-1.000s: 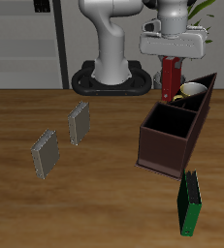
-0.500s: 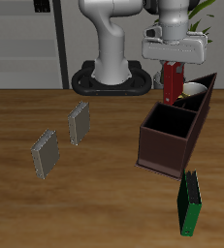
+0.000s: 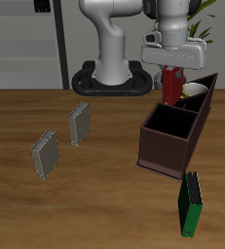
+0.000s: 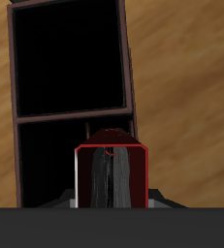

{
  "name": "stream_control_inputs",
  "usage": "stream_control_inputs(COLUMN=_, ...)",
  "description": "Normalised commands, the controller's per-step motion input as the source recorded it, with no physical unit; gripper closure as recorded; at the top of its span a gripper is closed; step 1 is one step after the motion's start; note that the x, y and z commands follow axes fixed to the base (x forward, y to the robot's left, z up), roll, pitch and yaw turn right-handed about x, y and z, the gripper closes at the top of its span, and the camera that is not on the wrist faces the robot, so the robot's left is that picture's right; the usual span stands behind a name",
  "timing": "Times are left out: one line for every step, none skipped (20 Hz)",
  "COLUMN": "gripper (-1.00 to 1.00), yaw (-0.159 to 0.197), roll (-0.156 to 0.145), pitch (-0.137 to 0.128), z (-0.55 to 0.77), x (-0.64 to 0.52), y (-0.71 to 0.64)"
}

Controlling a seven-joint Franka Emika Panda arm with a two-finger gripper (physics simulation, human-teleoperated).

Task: Place the white-yellow mug into the left desk caddy's left compartment and place the red book into the left desk caddy's front compartment

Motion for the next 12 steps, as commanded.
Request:
stream_control_inputs(gripper=1.00, yaw=-0.018, roll=0.015, pitch=0.046, z=-0.16, x=0.08, y=0.07)
stream_control_inputs(gripper=1.00, yaw=0.009, roll=0.006, pitch=0.033, z=-0.16, x=0.03, y=0.10)
stream_control_inputs(gripper=1.00, yaw=0.001, roll=0.022, pitch=0.000, z=-0.13, x=0.01, y=0.10)
stream_control_inputs(gripper=1.00, yaw=-0.043, roll=0.026, pitch=0.071, z=-0.22, x=0.06, y=0.16)
stream_control_inputs(gripper=1.00, yaw=0.012, roll=0.021, pitch=0.001, z=-0.12, x=-0.01, y=0.17)
stream_control_inputs(gripper=1.00, yaw=-0.011, roll=0.035, pitch=0.027, z=-0.12, x=-0.01, y=0.12)
stream_control_inputs(gripper=1.00, yaw=0.002, roll=0.025, pitch=0.055, z=-0.30, x=0.09, y=0.19)
stream_control_inputs(gripper=1.00, yaw=0.009, roll=-0.002, pitch=0.020, z=-0.08, x=-0.01, y=-0.06)
stream_control_inputs(gripper=1.00, yaw=0.000, roll=0.000, pitch=0.000, z=0.00, x=0.00, y=0.00)
stream_control_inputs(gripper=1.00, yaw=-0.022, roll=-0.011, pitch=0.059, z=-0.26, x=0.05, y=-0.10)
stream_control_inputs(gripper=1.00, yaw=0.012, roll=-0.013, pitch=0.003, z=-0.10, x=0.03, y=-0.04)
stream_control_inputs(gripper=1.00, yaw=-0.011, roll=-0.012, pitch=0.022, z=-0.09, x=0.00, y=-0.10)
